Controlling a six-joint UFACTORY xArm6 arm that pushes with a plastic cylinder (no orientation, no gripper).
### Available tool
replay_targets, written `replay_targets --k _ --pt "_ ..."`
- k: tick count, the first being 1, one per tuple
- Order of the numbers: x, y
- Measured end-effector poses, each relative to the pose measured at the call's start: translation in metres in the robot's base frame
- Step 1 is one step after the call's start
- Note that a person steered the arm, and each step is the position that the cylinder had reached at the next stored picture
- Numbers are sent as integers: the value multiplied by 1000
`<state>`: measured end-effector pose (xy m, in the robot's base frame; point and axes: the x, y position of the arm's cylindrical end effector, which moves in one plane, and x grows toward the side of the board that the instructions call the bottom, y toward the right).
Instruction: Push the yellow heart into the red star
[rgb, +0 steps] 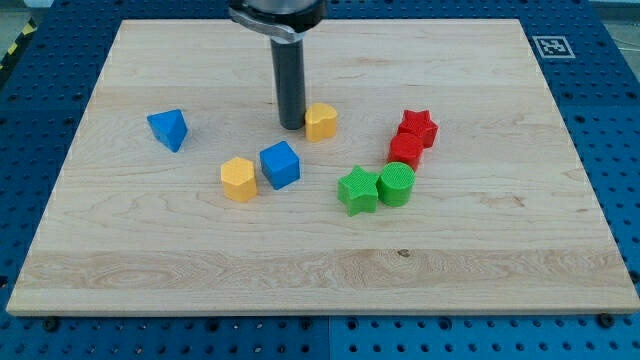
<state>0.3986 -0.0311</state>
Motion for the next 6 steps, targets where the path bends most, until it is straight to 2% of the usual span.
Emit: replay_targets --k 3,5,6 --pt "18 42" --pt "-5 46" --pt "-6 69"
